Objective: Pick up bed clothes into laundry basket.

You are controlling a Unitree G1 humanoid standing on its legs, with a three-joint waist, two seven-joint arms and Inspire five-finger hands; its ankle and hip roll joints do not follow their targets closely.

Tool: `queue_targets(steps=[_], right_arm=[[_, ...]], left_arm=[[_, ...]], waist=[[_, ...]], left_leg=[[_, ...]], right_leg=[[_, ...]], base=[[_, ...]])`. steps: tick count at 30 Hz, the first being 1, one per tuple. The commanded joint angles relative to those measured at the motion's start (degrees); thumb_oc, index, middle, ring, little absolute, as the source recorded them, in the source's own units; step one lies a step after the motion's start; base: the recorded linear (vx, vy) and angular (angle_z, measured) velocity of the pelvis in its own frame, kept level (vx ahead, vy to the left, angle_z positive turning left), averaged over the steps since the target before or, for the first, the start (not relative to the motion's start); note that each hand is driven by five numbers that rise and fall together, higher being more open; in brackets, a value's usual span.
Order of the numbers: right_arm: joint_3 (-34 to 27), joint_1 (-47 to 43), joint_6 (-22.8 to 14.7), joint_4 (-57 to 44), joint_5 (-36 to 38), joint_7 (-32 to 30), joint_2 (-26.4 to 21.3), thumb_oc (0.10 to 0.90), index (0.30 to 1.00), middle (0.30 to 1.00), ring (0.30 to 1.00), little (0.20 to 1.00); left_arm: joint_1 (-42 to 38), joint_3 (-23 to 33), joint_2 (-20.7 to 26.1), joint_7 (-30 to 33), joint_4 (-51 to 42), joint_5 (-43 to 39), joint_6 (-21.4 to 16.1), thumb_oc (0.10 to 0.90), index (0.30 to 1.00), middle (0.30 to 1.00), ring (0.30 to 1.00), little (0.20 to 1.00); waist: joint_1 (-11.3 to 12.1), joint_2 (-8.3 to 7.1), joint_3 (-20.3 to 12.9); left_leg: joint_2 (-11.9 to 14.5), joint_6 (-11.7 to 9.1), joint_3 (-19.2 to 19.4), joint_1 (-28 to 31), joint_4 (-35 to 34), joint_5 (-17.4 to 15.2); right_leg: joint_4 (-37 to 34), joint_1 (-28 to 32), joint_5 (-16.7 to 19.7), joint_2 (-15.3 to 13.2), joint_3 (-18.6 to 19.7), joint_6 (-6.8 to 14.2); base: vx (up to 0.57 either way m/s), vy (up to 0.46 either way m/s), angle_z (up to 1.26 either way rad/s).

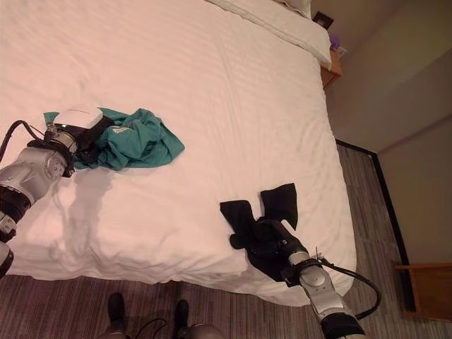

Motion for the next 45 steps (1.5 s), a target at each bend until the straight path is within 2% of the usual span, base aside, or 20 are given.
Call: queue_targets(steps=[1, 2, 5, 7, 8, 17, 23, 27, 30, 34, 35, 36, 37, 38, 39, 40, 41, 42, 44, 45], right_arm=[[-2.6, 13.3, 6.3, 3.3, -1.9, -0.5, -5.5, 0.400, 0.300, 0.300, 0.300, 0.300], [-2.5, 13.3, 6.3, 3.3, -1.9, -0.5, -5.6, 0.400, 0.300, 0.300, 0.300, 0.300], [-10.6, 12.5, 6.0, -0.5, 1.4, -2.5, -6.6, 0.400, 0.300, 0.300, 0.300, 0.300], [-15.6, 10.1, 5.7, -3.1, 2.8, -4.2, -10.1, 0.400, 0.300, 0.300, 0.300, 0.300], [-17.4, 9.3, 5.7, -4.8, 2.8, -4.9, -11.5, 0.400, 0.300, 0.300, 0.300, 0.300], [-32.0, 6.0, 4.4, -18.3, 3.1, -8.9, -22.9, 0.400, 0.300, 0.300, 0.300, 0.300], [-41.0, 5.4, 2.0, -25.1, 5.0, -12.9, -25.1, 0.400, 0.300, 0.300, 0.300, 0.300], [-47.6, 7.1, 0.1, -31.9, 6.7, -14.2, -23.7, 0.400, 0.300, 0.300, 0.300, 0.300], [-48.6, 7.1, -0.9, -35.1, 8.1, -13.7, -20.5, 0.400, 0.300, 0.300, 0.300, 0.300], [-48.3, 9.3, -0.1, -36.3, 7.0, -12.1, -15.3, 0.400, 0.300, 0.300, 0.300, 0.300], [-46.1, 9.4, 0.1, -36.4, 7.0, -11.5, -11.8, 0.400, 0.300, 0.300, 0.300, 0.300], [-46.3, 9.5, 0.1, -36.5, 6.9, -11.5, -11.7, 0.400, 0.300, 0.300, 0.300, 0.300], [-44.8, 9.3, 0.3, -37.4, 6.3, -11.6, -9.4, 0.400, 0.300, 0.300, 0.300, 0.300], [-39.7, 7.3, 0.4, -38.2, 5.8, -11.6, -6.2, 0.400, 0.300, 0.300, 0.300, 0.300], [-39.8, 7.0, 0.5, -38.2, 5.7, -11.7, -6.0, 0.400, 0.300, 0.300, 0.300, 0.300], [-35.4, 5.7, 1.0, -39.7, 4.9, -11.8, -3.4, 0.400, 0.300, 0.300, 0.300, 0.300], [-32.5, 4.4, 1.1, -39.8, 4.9, -12.1, -2.0, 0.400, 0.300, 0.300, 0.300, 0.300], [-31.4, 3.6, 1.2, -40.0, 4.9, -12.5, -1.2, 0.400, 0.300, 0.300, 0.300, 0.300], [-27.5, 1.6, 1.5, -41.2, 3.3, -12.9, 1.0, 0.400, 0.300, 0.300, 0.300, 0.300], [-24.9, -1.1, 1.9, -42.4, 1.5, -13.7, 2.2, 0.400, 0.300, 0.300, 0.300, 0.300]], left_arm=[[8.8, 15.4, -1.4, 0.3, -3.0, -17.6, -2.2, 0.400, 0.300, 0.300, 0.300, 0.300], [9.0, 15.6, -1.4, 0.3, -3.2, -17.6, -2.1, 0.400, 0.300, 0.300, 0.300, 0.300], [21.9, 29.2, -2.4, 0.2, -11.9, -33.5, -3.9, 0.400, 0.300, 0.300, 0.300, 0.300], [29.4, 37.2, -3.9, 0.7, -16.2, -45.2, -5.5, 0.400, 0.300, 0.300, 0.300, 0.300], [31.2, 39.6, -3.5, 0.9, -17.1, -46.6, -5.6, 0.400, 0.300, 0.300, 0.300, 0.300], [42.1, 55.6, 1.4, 3.2, -28.4, -50.3, -8.8, 0.400, 0.300, 0.300, 0.300, 0.300], [45.7, 61.9, 3.2, 4.6, -35.4, -48.7, -10.5, 0.400, 0.300, 0.300, 0.300, 0.300], [50.9, 66.3, 2.0, 3.7, -42.3, -46.0, -10.3, 0.400, 0.300, 0.300, 0.300, 0.300], [53.0, 65.0, -1.4, 0.5, -45.2, -47.0, -10.0, 0.400, 0.300, 0.300, 0.300, 0.300], [51.9, 58.0, -8.2, -3.9, -48.3, -47.4, -8.8, 0.400, 0.300, 0.300, 0.300, 0.300], [47.4, 50.9, -11.6, -5.5, -48.5, -46.6, -8.1, 0.400, 0.300, 0.300, 0.300, 0.300], [47.0, 50.6, -11.6, -5.5, -48.2, -46.5, -8.2, 0.400, 0.300, 0.300, 0.300, 0.300], [44.1, 47.2, -12.8, -5.5, -48.9, -45.6, -7.8, 0.400, 0.300, 0.300, 0.300, 0.300], [36.8, 39.6, -13.5, -5.2, -48.6, -44.3, -7.2, 0.400, 0.300, 0.300, 0.300, 0.300], [36.2, 39.3, -13.4, -5.1, -48.2, -44.3, -7.3, 0.400, 0.300, 0.300, 0.300, 0.300], [31.7, 35.6, -15.0, -4.0, -47.4, -45.0, -7.2, 0.400, 0.300, 0.300, 0.300, 0.300], [30.3, 33.9, -17.1, -3.8, -47.5, -45.9, -7.0, 0.400, 0.300, 0.300, 0.300, 0.300], [30.3, 33.5, -17.7, -3.9, -47.3, -46.4, -6.6, 0.400, 0.300, 0.300, 0.300, 0.300], [32.1, 33.5, -19.3, -3.8, -48.7, -47.3, -6.2, 0.400, 0.300, 0.300, 0.300, 0.300], [35.1, 34.7, -20.2, -3.4, -49.0, -48.3, -6.2, 0.400, 0.300, 0.300, 0.300, 0.300]], waist=[[1.0, 6.06, 3.1], [0.9, 6.10, 3.0], [2.5, 7.53, 3.0], [3.4, 8.79, 1.8], [3.7, 9.22, 1.4], [4.9, 12.35, -4.1], [5.2, 13.37, -6.3], [5.1, 13.83, -7.6], [4.5, 14.07, -7.8], [1.9, 14.07, -7.0], [0.1, 13.87, -6.0], [0.5, 13.85, -6.0], [-0.4, 13.70, -4.7], [-1.8, 14.15, -2.0], [-1.6, 13.94, -1.7], [-0.5, 14.53, -0.5], [0.9, 15.05, -0.9], [1.7, 15.06, -1.0], [3.0, 14.69, -2.3], [5.2, 13.47, -3.9]], left_leg=[[2.8, -2.5, 1.4, 4.6, 0.2, -3.6], [2.7, -2.4, 1.3, 4.4, 0.2, -3.4], [2.5, -2.4, 1.2, 5.7, 0.2, -4.0], [2.0, -2.4, 1.2, 7.0, 0.2, -4.5], [1.8, -2.3, 1.3, 7.4, 0.2, -4.7], [-0.2, -1.7, 0.6, 10.2, 0.2, -5.6], [-1.2, -1.4, -0.3, 11.5, 0.2, -6.1], [-1.9, -1.1, -1.3, 12.0, 0.2, -6.4], [-2.5, -0.4, -1.1, 12.4, 0.2, -6.9], [-3.4, 0.6, 1.3, 13.2, 0.2, -7.6], [-3.7, 1.0, 3.2, 13.3, 0.2, -7.9], [-3.7, 1.1, 3.5, 13.2, 0.2, -8.0], [-3.8, 1.5, 5.1, 13.2, 0.2, -8.0], [-2.5, 2.2, 7.8, 11.9, 0.2, -7.1], [-2.5, 2.2, 8.0, 11.7, 0.2, -6.8], [-1.5, 2.7, 10.8, 10.4, 0.2, -5.3], [-0.8, 3.3, 13.5, 9.8, 0.2, -4.7], [-0.9, 3.8, 14.8, 9.6, 0.2, -4.4], [-1.2, 4.5, 18.0, 8.6, 0.3, -4.5], [-1.2, 5.3, 22.8, 6.7, 0.5, -3.9]], right_leg=[[-0.8, -4.5, 6.3, 0.3, 1.0, 3.6], [-0.8, -4.6, 6.4, 0.3, 1.0, 3.6], [-0.8, -3.3, 5.8, 0.0, 0.7, 3.3], [-0.8, -2.0, 5.5, -0.6, 0.4, 3.2], [-0.8, -1.5, 5.4, -0.7, 0.3, 3.2], [-0.8, 2.9, 4.6, -2.6, -0.5, 3.4], [-0.8, 5.3, 4.1, -3.6, -1.2, 3.3], [-0.7, 6.1, 3.9, -4.2, -1.7, 3.4], [-0.5, 6.0, 4.4, -4.8, -1.1, 3.7], [-0.3, 4.4, 6.6, -5.8, 1.5, 4.5], [0.1, 2.2, 9.4, -6.5, 3.6, 5.4], [0.1, 2.0, 9.7, -6.5, 3.9, 5.5], [0.9, -0.2, 12.5, -6.8, 5.6, 6.7], [5.1, -3.5, 12.5, -6.8, 6.2, 7.3], [5.7, -4.1, 12.4, -6.8, 6.5, 7.3], [13.2, -4.6, 7.3, -7.4, 1.7, 5.8], [18.2, -3.3, 4.6, -8.7, -4.1, 4.8], [22.4, -1.9, 1.4, -9.4, -6.8, 3.7], [29.0, 1.8, -1.2, -9.6, -8.8, 4.3], [31.2, 5.8, 0.1, -11.4, -11.0, 4.9]], base=[[-0.01, 0.010, -0.08], [0.01, 0.017, -0.06], [0.02, 0.016, -0.06], [0.04, 0.045, -0.06], [0.03, 0.037, 0.00], [0.04, 0.044, 0.02], [0.02, 0.020, 0.02], [0.01, 0.035, 0.13], [-0.02, 0.074, 0.11], [-0.06, 0.117, -0.12], [-0.12, 0.105, -0.37], [-0.19, 0.105, -0.55], [-0.38, 0.069, -0.48], [-0.39, 0.056, -1.04], [-0.53, 0.151, -1.16], [-0.37, 0.217, -1.33], [-0.42, 0.272, -1.14], [-0.29, 0.195, -1.59], [-0.32, 0.135, -1.54], [-0.43, 0.052, -1.18]])
